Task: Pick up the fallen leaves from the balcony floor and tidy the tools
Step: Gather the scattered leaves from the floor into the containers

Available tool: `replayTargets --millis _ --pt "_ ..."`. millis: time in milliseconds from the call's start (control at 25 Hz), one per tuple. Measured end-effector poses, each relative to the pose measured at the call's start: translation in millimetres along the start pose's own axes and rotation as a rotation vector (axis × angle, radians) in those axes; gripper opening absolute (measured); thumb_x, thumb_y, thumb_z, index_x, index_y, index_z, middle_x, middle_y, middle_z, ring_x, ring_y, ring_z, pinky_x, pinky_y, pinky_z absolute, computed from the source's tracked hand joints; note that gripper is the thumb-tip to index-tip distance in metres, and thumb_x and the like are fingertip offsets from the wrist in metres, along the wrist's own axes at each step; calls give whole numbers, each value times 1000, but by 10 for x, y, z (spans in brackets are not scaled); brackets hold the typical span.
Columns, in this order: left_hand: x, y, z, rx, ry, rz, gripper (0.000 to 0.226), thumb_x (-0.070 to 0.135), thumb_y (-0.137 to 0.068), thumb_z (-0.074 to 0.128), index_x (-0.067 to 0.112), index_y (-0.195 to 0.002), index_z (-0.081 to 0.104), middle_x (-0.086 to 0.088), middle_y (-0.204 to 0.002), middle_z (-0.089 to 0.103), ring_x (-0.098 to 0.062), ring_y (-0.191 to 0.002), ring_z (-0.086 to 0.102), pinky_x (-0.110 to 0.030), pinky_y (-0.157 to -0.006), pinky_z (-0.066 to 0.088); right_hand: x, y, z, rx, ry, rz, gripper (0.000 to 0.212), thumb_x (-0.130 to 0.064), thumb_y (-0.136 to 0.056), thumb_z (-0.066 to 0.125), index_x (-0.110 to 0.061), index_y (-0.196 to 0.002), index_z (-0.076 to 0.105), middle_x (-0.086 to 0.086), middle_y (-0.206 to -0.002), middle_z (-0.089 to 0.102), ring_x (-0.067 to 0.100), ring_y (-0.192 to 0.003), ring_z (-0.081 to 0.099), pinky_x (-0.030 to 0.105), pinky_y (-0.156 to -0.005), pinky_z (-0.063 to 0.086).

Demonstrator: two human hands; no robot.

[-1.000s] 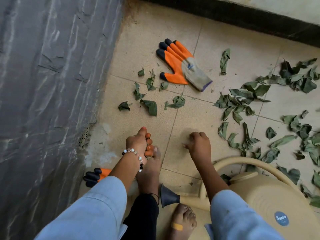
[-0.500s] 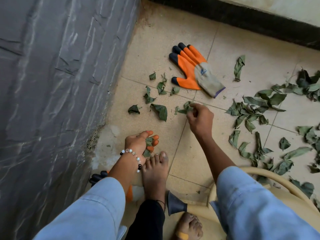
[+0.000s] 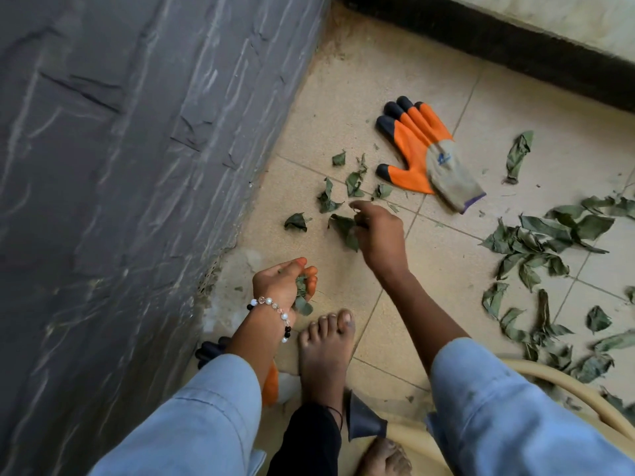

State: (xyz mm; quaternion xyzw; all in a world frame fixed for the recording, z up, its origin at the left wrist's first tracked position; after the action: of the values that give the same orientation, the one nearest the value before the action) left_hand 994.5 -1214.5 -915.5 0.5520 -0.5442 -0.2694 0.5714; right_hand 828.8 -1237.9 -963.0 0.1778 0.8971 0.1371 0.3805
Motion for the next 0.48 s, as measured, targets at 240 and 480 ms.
replayTargets --millis 240,480 --pt "5 -63 -103 11 -35 24 18 17 -95 59 3 -85 65 -5 -60 52 -10 -38 42 -17 -37 35 -97 156 433 -219 691 -241 35 -4 -98 35 1 -128 51 24 -142 38 40 -119 41 42 -81 50" --pt "-13 -31 -44 39 -65 5 50 53 -96 44 11 -91 71 -10 -73 61 -17 -56 49 -23 -48 43 -399 340 184 -94 -371 178 36 9 -84 51 -8 -108 72 6 -111 70 17 -99 65 33 -95 51"
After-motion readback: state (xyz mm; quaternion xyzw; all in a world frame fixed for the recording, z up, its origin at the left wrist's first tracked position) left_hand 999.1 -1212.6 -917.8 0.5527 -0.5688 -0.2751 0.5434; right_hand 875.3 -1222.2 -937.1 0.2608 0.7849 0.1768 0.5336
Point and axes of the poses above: each hand's wrist, its own y-axis away from the middle knuckle, its own z-axis out of the palm, x = y × z, the point moved 2 cm from there along -y, towards the middle knuckle
